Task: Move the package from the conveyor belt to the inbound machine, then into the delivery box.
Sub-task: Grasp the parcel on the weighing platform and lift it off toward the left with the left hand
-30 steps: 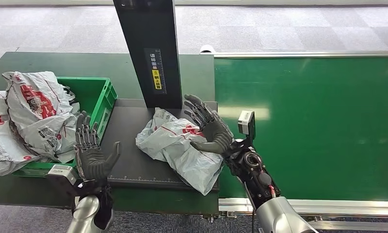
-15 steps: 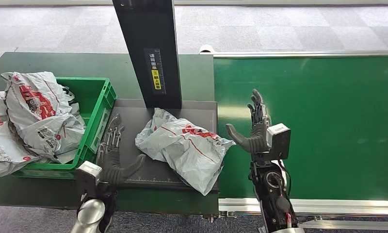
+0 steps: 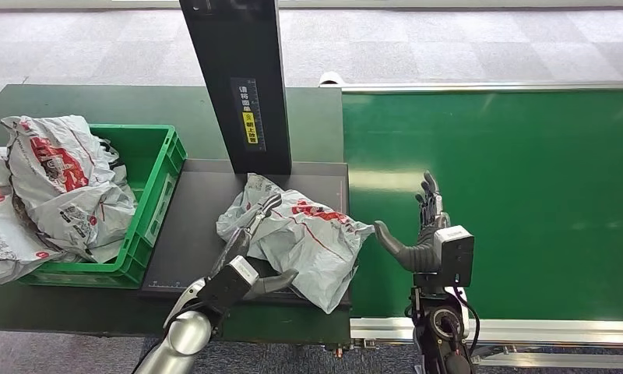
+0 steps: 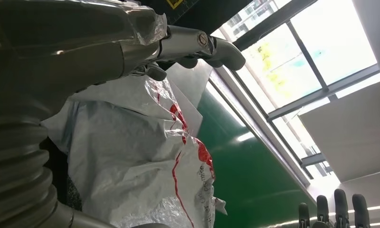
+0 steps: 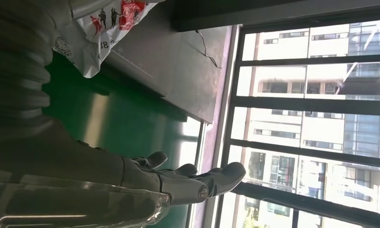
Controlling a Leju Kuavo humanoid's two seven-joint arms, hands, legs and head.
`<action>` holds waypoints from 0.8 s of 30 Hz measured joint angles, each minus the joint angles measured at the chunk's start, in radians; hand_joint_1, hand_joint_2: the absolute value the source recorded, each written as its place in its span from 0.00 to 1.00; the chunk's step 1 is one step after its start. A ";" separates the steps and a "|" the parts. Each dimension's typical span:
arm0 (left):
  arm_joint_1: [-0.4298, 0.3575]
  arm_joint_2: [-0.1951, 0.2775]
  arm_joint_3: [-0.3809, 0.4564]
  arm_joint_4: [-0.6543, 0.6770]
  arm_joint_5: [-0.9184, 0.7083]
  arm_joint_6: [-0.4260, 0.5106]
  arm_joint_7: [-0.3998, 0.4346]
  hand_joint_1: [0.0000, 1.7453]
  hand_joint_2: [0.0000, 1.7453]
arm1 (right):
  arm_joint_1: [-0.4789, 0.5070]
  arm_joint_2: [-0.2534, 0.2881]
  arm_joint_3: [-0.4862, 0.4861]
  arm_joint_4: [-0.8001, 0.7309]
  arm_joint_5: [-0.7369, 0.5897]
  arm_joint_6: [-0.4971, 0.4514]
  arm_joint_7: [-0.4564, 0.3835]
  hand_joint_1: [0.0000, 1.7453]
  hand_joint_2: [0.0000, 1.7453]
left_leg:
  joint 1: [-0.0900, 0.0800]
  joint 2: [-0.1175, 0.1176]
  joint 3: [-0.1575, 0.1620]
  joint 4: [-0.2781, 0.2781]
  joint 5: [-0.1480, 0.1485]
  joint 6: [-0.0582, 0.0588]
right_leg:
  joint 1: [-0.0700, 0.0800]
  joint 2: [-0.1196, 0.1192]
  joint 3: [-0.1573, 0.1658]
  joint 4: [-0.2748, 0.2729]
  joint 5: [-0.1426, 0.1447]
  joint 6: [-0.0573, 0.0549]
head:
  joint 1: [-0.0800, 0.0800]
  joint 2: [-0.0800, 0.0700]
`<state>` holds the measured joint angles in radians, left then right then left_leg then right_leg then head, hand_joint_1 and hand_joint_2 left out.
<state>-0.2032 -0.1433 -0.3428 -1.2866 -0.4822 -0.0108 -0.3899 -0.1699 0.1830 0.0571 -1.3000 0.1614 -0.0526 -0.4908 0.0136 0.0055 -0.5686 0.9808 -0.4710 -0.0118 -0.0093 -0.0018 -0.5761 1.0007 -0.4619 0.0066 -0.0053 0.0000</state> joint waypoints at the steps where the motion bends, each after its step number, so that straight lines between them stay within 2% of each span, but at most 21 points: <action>1: -0.002 0.000 -0.001 0.002 0.000 0.000 0.000 0.00 1.00 | 0.001 0.000 -0.001 -0.002 0.000 0.000 0.000 0.00 1.00 | 0.000 0.000 0.000 0.000 0.000 0.000 | 0.000 0.000 0.000 0.000 0.000 0.000 | 0.000 0.000; 6: -0.008 -0.001 -0.004 0.012 -0.006 -0.010 0.009 0.00 1.00 | 0.002 0.001 -0.004 -0.004 0.007 0.002 0.006 0.00 1.00 | 0.000 0.000 0.000 0.000 0.000 0.000 | 0.000 0.000 0.000 0.000 0.000 0.000 | 0.000 0.000; 10: -0.040 -0.015 -0.036 0.062 -0.133 -0.005 0.098 0.00 1.00 | 0.000 0.003 -0.005 -0.001 0.052 0.021 0.044 0.00 1.00 | 0.000 -0.001 0.000 0.000 0.000 0.000 | 0.000 0.000 0.001 0.000 0.000 0.000 | 0.000 0.000; 14: -0.097 -0.042 -0.096 0.178 -0.316 0.067 0.204 0.00 1.00 | -0.021 0.010 0.001 0.024 0.110 0.050 0.062 0.00 1.00 | 0.000 -0.001 0.000 0.000 0.000 0.000 | 0.000 0.000 0.001 0.000 0.000 0.000 | 0.000 0.000; 17: -0.140 -0.061 -0.125 0.277 -0.450 0.129 0.319 0.00 1.00 | -0.037 0.017 0.004 0.050 0.129 0.073 0.066 0.00 1.00 | 0.000 -0.001 0.000 0.000 0.000 0.000 | 0.000 -0.001 0.001 0.000 0.000 0.000 | 0.000 0.000; 20: -0.192 -0.074 -0.140 0.395 -0.577 0.111 0.415 0.00 1.00 | -0.052 0.019 0.004 0.079 0.138 0.095 0.060 0.00 1.00 | 0.000 -0.002 0.001 0.000 0.000 0.000 | 0.000 -0.001 0.003 0.000 0.000 0.000 | 0.000 0.000; 24: -0.264 -0.095 -0.144 0.527 -0.644 0.064 0.430 0.00 1.00 | -0.076 0.020 0.002 0.125 0.143 0.104 0.047 0.00 1.00 | 0.000 -0.006 0.010 -0.001 -0.001 0.001 | 0.000 -0.005 0.014 0.000 -0.003 0.001 | 0.000 0.000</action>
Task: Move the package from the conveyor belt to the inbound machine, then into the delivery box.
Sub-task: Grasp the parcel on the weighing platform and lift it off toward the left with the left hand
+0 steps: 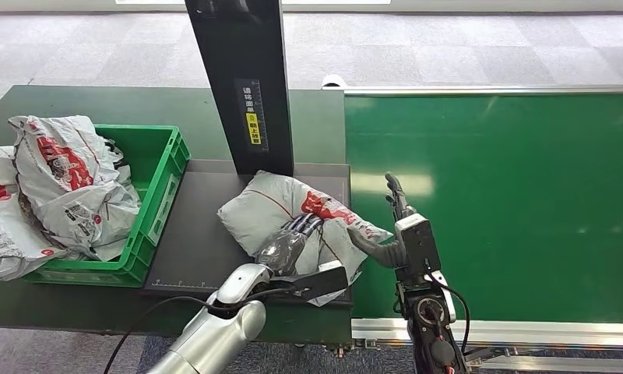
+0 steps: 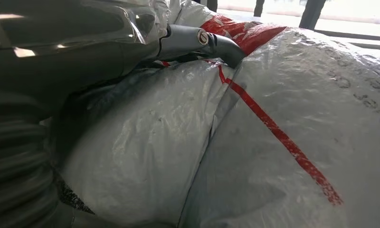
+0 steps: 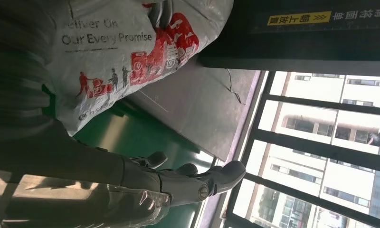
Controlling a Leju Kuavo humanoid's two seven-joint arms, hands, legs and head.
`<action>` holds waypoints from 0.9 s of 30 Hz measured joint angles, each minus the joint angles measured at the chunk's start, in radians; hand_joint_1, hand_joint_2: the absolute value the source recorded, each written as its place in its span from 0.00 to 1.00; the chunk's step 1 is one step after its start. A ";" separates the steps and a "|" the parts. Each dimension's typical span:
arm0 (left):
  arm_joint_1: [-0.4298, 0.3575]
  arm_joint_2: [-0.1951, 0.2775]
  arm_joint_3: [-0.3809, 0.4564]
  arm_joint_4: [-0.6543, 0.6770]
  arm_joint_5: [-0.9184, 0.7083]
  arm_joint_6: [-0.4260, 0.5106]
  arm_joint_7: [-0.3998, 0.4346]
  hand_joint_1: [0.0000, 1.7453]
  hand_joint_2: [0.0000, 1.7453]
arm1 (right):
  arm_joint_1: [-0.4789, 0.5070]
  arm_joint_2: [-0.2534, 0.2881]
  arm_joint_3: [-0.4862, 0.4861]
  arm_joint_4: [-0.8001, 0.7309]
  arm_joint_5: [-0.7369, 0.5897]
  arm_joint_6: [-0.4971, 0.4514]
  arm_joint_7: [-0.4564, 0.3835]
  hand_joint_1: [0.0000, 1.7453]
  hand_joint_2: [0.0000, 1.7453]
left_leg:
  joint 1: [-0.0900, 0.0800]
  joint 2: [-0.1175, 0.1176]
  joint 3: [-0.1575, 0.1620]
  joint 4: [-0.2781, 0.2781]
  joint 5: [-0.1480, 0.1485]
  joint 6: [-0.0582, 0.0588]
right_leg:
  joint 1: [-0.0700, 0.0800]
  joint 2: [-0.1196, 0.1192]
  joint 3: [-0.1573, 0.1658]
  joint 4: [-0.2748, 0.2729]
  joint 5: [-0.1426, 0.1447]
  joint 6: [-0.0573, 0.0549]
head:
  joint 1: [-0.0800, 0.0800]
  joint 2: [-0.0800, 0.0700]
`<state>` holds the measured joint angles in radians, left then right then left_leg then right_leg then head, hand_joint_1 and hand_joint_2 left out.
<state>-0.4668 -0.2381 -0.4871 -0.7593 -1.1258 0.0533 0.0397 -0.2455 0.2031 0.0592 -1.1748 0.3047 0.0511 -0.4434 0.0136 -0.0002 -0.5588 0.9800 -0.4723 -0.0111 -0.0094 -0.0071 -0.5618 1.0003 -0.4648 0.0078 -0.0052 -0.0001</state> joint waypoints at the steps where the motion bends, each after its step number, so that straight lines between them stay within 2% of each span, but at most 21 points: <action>1: -0.012 -0.005 0.000 0.024 -0.005 -0.001 0.000 0.00 1.00 | -0.003 0.000 0.000 0.007 0.000 0.001 -0.001 0.00 1.00 | 0.000 -0.001 0.003 0.000 -0.001 0.000 | 0.000 -0.001 0.004 0.000 -0.001 0.001 | 0.000 0.000; 4: -0.040 -0.017 0.000 0.074 -0.016 -0.002 0.000 0.01 1.00 | -0.006 0.002 -0.002 0.017 0.000 0.006 -0.001 0.00 1.00 | -0.001 -0.004 0.010 -0.001 -0.003 0.001 | -0.001 -0.003 0.012 -0.001 -0.004 0.001 | 0.000 0.000; 5: -0.046 -0.019 0.001 0.084 -0.020 -0.002 0.001 0.14 1.00 | -0.006 0.002 -0.002 0.019 0.000 0.010 0.000 0.00 1.00 | -0.001 -0.004 0.012 -0.001 -0.003 0.001 | -0.001 -0.003 0.014 -0.001 -0.004 0.001 | 0.000 0.000; 8: -0.052 -0.024 0.005 0.101 -0.030 -0.002 -0.004 0.87 1.00 | -0.007 0.002 -0.004 0.023 0.000 0.023 0.001 0.00 1.00 | -0.001 -0.004 0.018 -0.001 -0.004 0.002 | -0.001 -0.003 0.020 -0.001 -0.003 0.001 | 0.000 0.000; 9: -0.051 -0.025 0.008 0.103 -0.033 0.002 -0.009 0.99 1.00 | -0.007 0.002 -0.004 0.024 -0.002 0.028 0.001 0.00 1.00 | -0.001 -0.004 0.019 -0.001 -0.004 0.002 | -0.001 -0.003 0.021 -0.001 -0.003 0.001 | 0.000 0.000; 19: -0.036 -0.025 0.046 0.091 -0.031 0.086 -0.065 1.00 1.00 | -0.006 0.002 -0.010 0.025 -0.024 0.049 0.001 0.00 1.00 | -0.001 -0.003 0.021 0.000 -0.003 0.001 | -0.001 -0.002 0.020 -0.001 -0.003 0.001 | 0.000 0.000; 23: 0.004 -0.022 0.079 0.054 0.051 0.179 -0.163 1.00 1.00 | 0.000 0.002 -0.016 0.024 -0.041 0.051 -0.001 0.00 1.00 | -0.001 0.000 0.017 0.000 -0.003 0.000 | -0.001 -0.001 0.015 0.000 -0.003 0.001 | 0.000 0.000; 27: 0.051 -0.017 0.118 -0.011 0.176 0.194 -0.260 1.00 1.00 | 0.003 0.002 -0.021 0.024 -0.054 0.053 -0.005 0.00 1.00 | -0.001 0.000 0.011 0.000 -0.003 0.000 | -0.001 -0.001 0.009 0.000 -0.003 0.001 | 0.000 0.000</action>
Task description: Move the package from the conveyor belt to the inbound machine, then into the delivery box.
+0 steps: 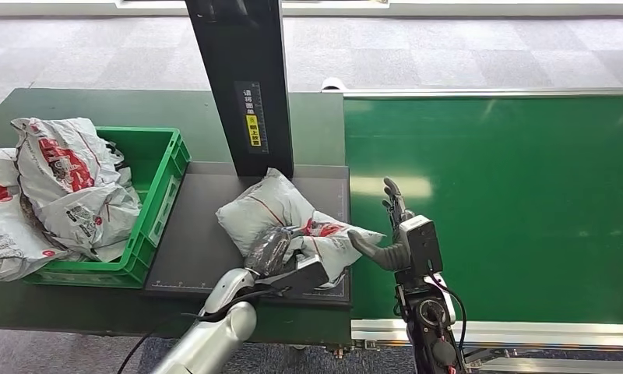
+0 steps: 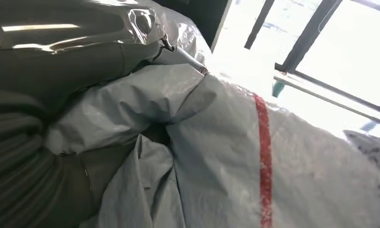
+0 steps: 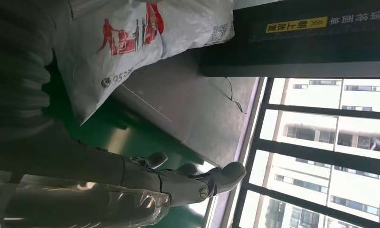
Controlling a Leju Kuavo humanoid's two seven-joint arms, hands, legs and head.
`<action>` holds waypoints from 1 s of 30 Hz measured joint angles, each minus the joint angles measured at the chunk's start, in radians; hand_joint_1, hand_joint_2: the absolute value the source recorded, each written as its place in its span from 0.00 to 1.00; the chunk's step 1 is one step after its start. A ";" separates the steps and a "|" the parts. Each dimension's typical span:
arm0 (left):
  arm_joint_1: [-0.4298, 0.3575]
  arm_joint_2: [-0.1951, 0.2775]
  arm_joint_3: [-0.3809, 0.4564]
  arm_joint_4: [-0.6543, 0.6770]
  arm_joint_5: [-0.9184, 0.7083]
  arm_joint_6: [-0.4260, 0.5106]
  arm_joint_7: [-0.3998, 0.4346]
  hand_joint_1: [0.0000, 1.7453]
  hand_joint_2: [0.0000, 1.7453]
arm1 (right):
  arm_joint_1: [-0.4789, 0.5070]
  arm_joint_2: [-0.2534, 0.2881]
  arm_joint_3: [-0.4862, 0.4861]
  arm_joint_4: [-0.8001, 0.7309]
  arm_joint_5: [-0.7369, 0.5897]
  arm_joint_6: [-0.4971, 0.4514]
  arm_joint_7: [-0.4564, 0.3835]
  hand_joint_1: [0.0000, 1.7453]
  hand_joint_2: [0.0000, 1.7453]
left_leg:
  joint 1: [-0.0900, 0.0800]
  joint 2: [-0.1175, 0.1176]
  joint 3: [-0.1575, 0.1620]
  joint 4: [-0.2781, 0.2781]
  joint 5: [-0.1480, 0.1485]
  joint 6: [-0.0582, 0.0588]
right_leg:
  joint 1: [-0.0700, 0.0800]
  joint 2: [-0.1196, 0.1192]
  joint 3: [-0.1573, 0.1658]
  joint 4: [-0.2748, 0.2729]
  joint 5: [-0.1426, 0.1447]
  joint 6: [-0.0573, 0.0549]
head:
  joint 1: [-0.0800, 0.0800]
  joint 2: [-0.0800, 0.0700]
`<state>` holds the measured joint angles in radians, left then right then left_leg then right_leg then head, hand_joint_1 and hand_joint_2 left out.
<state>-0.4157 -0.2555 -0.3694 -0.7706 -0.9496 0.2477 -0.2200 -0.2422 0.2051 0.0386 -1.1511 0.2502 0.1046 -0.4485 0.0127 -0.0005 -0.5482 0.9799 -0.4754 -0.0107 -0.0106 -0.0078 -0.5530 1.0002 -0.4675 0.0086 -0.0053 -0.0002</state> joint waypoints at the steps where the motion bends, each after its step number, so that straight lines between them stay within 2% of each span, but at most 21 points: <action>1: 0.009 0.002 0.008 -0.014 0.032 -0.003 -0.024 1.00 1.00 | -0.001 0.000 0.000 0.000 -0.003 0.000 -0.003 0.00 1.00 | 0.000 0.000 -0.001 0.000 0.000 0.000 | 0.000 0.000 -0.001 0.000 0.000 0.000 | 0.000 0.000; 3: 0.027 0.004 0.025 -0.039 0.098 -0.001 -0.076 1.00 1.00 | -0.003 0.000 0.000 0.000 -0.011 0.001 -0.009 0.00 1.00 | 0.000 0.000 -0.003 0.000 0.000 0.000 | 0.000 0.000 -0.003 0.000 0.000 0.000 | 0.000 0.000; 5: 0.047 0.006 0.044 -0.063 0.143 0.040 -0.123 1.00 1.00 | -0.006 0.000 0.000 0.001 -0.016 0.001 -0.013 0.00 1.00 | 0.000 0.000 -0.005 0.000 0.000 0.000 | 0.000 0.000 -0.005 0.000 0.000 0.000 | 0.000 0.000; 9: 0.084 0.015 0.076 -0.118 0.188 0.236 -0.220 1.00 1.00 | -0.008 0.000 0.000 0.001 -0.027 0.001 -0.019 0.00 1.00 | 0.000 0.000 -0.009 0.000 0.000 0.000 | 0.000 0.001 -0.009 0.000 0.000 0.000 | 0.000 0.000; 12: 0.120 0.026 0.106 -0.207 0.289 0.382 -0.345 1.00 1.00 | -0.007 0.000 0.001 0.001 -0.041 -0.001 -0.030 0.00 1.00 | 0.000 0.001 -0.011 0.000 0.000 0.000 | 0.000 0.001 -0.011 0.001 0.000 0.000 | 0.000 0.000; 15: 0.164 0.032 0.154 -0.339 0.349 0.440 -0.449 1.00 1.00 | -0.007 0.000 0.003 0.003 -0.054 -0.006 -0.043 0.00 1.00 | 0.000 0.001 -0.013 0.000 0.000 0.000 | 0.000 0.001 -0.013 0.001 0.000 0.000 | 0.000 0.000; 21: 0.229 0.031 0.239 -0.623 0.330 0.449 -0.475 1.00 1.00 | 0.000 -0.002 0.016 0.011 -0.077 -0.028 -0.060 0.00 1.00 | 0.000 0.001 -0.014 0.000 0.000 0.000 | 0.000 0.001 -0.015 0.001 0.000 0.000 | 0.000 0.000; 30: 0.241 0.015 0.368 -0.979 0.185 0.450 -0.476 1.00 1.00 | 0.037 -0.012 0.033 0.011 -0.098 -0.043 -0.066 0.00 1.00 | 0.000 0.001 -0.015 0.000 0.000 0.000 | 0.001 0.001 -0.016 0.001 0.000 0.000 | 0.000 0.000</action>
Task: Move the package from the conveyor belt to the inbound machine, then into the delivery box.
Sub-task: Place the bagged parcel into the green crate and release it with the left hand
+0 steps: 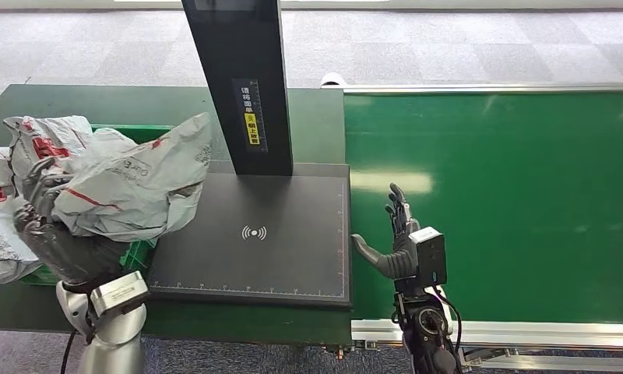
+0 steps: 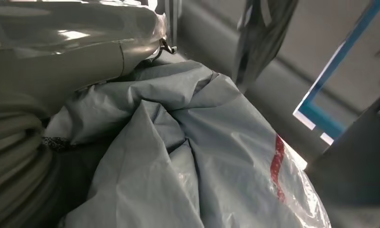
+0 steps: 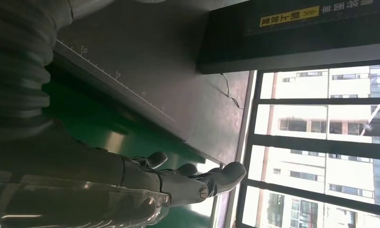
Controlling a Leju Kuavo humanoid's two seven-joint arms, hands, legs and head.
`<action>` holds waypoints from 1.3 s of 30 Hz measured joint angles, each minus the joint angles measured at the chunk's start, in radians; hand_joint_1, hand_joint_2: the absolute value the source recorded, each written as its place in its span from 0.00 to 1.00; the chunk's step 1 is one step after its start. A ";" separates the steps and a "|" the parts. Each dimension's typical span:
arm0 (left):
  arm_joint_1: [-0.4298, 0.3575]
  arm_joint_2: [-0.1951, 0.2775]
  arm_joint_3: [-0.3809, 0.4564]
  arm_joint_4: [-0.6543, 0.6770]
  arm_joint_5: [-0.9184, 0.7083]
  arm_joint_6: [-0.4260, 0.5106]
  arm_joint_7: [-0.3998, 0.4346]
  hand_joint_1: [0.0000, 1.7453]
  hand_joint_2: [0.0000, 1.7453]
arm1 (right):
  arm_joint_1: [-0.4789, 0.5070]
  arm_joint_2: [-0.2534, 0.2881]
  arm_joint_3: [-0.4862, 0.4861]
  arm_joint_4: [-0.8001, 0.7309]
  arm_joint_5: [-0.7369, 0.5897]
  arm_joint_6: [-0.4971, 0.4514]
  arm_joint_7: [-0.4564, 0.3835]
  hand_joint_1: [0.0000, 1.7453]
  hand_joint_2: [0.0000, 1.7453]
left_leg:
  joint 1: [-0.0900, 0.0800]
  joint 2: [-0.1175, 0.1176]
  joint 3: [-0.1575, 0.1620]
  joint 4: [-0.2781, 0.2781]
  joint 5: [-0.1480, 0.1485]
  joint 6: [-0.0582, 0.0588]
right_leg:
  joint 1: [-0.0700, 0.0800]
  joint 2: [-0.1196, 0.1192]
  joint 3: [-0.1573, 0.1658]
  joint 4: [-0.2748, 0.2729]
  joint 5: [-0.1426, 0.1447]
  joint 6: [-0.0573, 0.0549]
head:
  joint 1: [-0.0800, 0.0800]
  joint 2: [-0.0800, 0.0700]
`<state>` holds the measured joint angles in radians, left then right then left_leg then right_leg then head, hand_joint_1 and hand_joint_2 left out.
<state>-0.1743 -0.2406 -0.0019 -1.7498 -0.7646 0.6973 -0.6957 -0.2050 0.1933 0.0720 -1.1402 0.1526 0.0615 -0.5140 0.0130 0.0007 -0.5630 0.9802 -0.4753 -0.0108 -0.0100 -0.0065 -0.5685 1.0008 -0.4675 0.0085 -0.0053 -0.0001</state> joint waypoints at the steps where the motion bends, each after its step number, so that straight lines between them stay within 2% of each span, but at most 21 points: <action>1: -0.002 -0.002 0.016 -0.036 -0.030 0.000 0.000 1.00 1.00 | 0.002 -0.001 0.002 0.000 -0.002 0.000 0.000 0.00 1.00 | 0.000 0.000 0.000 0.000 0.000 0.000 | 0.000 0.000 0.000 0.000 0.000 0.000 | 0.000 0.000; 5: -0.021 -0.008 0.079 -0.148 -0.128 0.000 0.000 1.00 1.00 | 0.007 -0.006 0.013 0.000 -0.009 -0.003 -0.002 0.00 1.00 | 0.000 0.000 0.000 0.000 0.000 0.000 | 0.000 0.000 0.000 0.000 0.000 0.000 | 0.000 0.000; 10: -0.048 -0.023 0.168 -0.152 -0.149 0.000 0.000 1.00 1.00 | 0.024 -0.006 0.015 -0.009 -0.004 -0.011 -0.004 0.00 1.00 | 0.000 0.000 0.000 0.000 0.000 0.000 | 0.000 0.000 0.000 0.000 0.000 0.000 | 0.000 0.000; 15: -0.109 -0.043 0.299 0.059 -0.301 -0.001 0.022 1.00 1.00 | 0.043 -0.006 0.013 -0.040 0.010 -0.009 0.006 0.00 1.00 | 0.000 0.001 0.001 0.000 0.000 0.000 | 0.000 0.001 0.000 0.000 0.001 -0.001 | 0.000 0.000; 18: -0.138 -0.048 0.368 0.202 -0.374 -0.001 0.074 1.00 1.00 | 0.046 -0.006 0.012 -0.056 0.015 -0.006 0.015 0.00 1.00 | 0.000 0.005 0.001 0.000 0.000 0.000 | 0.000 0.004 -0.001 0.000 0.001 -0.001 | 0.000 0.000; 20: -0.150 -0.044 0.385 0.272 -0.400 -0.003 0.135 1.00 1.00 | 0.047 -0.007 0.010 -0.062 0.017 -0.006 0.019 0.00 1.00 | 0.000 0.005 0.001 0.000 0.000 0.000 | 0.000 0.004 -0.002 0.000 0.002 -0.001 | 0.000 0.000; 24: -0.163 0.000 0.337 0.409 -0.425 -0.010 0.356 1.00 1.00 | 0.047 -0.008 0.009 -0.072 0.021 -0.001 0.025 0.00 1.00 | 0.000 0.006 0.000 0.000 0.000 0.000 | 0.000 0.006 -0.003 0.000 0.002 -0.001 | 0.000 0.000; 31: -0.169 0.043 0.277 0.503 -0.425 -0.012 0.404 1.00 1.00 | 0.048 -0.012 0.006 -0.079 0.023 0.001 0.029 0.00 1.00 | 0.000 0.006 -0.001 0.000 0.000 0.000 | 0.000 0.006 -0.003 0.000 0.002 -0.001 | 0.000 0.000; 33: -0.169 0.056 0.262 0.517 -0.443 -0.037 0.460 0.99 1.00 | 0.047 -0.012 0.005 -0.079 0.027 0.008 0.033 0.00 1.00 | 0.000 0.006 -0.001 0.000 0.000 0.000 | 0.000 0.006 -0.003 0.000 0.002 -0.001 | 0.000 0.000; 36: -0.169 0.087 0.221 0.546 -0.489 -0.109 0.600 0.85 1.00 | 0.047 -0.012 0.004 -0.080 0.041 0.026 0.041 0.00 1.00 | 0.000 0.006 -0.001 0.000 0.000 0.000 | 0.000 0.006 -0.003 0.000 0.002 -0.002 | 0.000 0.000; 38: -0.169 0.107 0.194 0.573 -0.521 -0.152 0.681 0.81 1.00 | 0.046 -0.012 0.004 -0.080 0.052 0.036 0.043 0.00 1.00 | 0.000 0.006 -0.001 0.000 0.000 0.000 | 0.000 0.006 -0.003 0.000 0.002 -0.002 | 0.000 0.000; 39: -0.169 0.116 0.183 0.588 -0.532 -0.169 0.711 0.63 1.00 | 0.046 -0.012 0.004 -0.079 0.057 0.040 0.044 0.00 1.00 | 0.000 0.006 -0.001 0.000 0.000 0.000 | 0.000 0.006 -0.003 0.000 0.002 -0.002 | 0.000 0.000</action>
<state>-0.3436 -0.1243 0.1815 -1.1622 -1.2970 0.5283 0.0157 -0.1590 0.1812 0.0755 -1.2196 0.2095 0.1017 -0.4704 0.0131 0.0067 -0.5635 0.9802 -0.4751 -0.0112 -0.0099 -0.0002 -0.5714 1.0009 -0.4659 0.0069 -0.0053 -0.0002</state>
